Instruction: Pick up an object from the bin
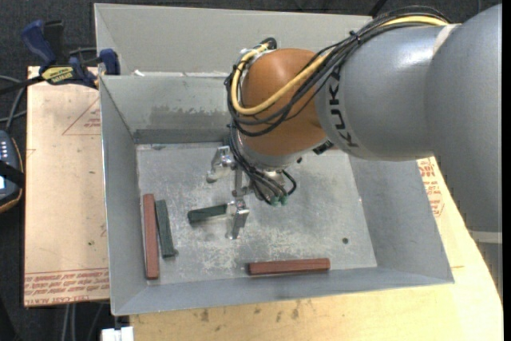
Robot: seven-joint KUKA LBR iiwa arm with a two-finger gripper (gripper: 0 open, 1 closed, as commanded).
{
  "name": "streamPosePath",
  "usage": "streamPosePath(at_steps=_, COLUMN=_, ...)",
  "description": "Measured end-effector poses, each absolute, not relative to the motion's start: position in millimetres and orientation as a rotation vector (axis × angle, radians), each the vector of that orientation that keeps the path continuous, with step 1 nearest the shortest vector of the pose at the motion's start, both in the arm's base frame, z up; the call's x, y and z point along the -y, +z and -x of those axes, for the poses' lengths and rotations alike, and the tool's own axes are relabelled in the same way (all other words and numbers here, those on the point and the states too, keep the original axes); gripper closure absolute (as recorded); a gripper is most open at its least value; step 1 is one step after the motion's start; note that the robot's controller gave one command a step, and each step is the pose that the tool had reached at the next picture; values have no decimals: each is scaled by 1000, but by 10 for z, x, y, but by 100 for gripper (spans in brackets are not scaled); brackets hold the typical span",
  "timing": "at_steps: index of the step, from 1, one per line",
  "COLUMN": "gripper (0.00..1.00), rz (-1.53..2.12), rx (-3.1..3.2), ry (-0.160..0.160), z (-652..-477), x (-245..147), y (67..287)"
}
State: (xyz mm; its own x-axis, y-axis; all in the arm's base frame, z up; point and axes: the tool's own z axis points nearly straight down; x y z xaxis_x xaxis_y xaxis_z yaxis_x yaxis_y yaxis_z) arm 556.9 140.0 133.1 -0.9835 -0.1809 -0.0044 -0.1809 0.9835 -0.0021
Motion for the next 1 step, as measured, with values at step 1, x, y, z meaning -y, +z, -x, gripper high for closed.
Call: streamPosePath(at_steps=1, gripper=0, rz=100, rx=-3140, ry=2, z=-5417, x=-1495, y=1250)
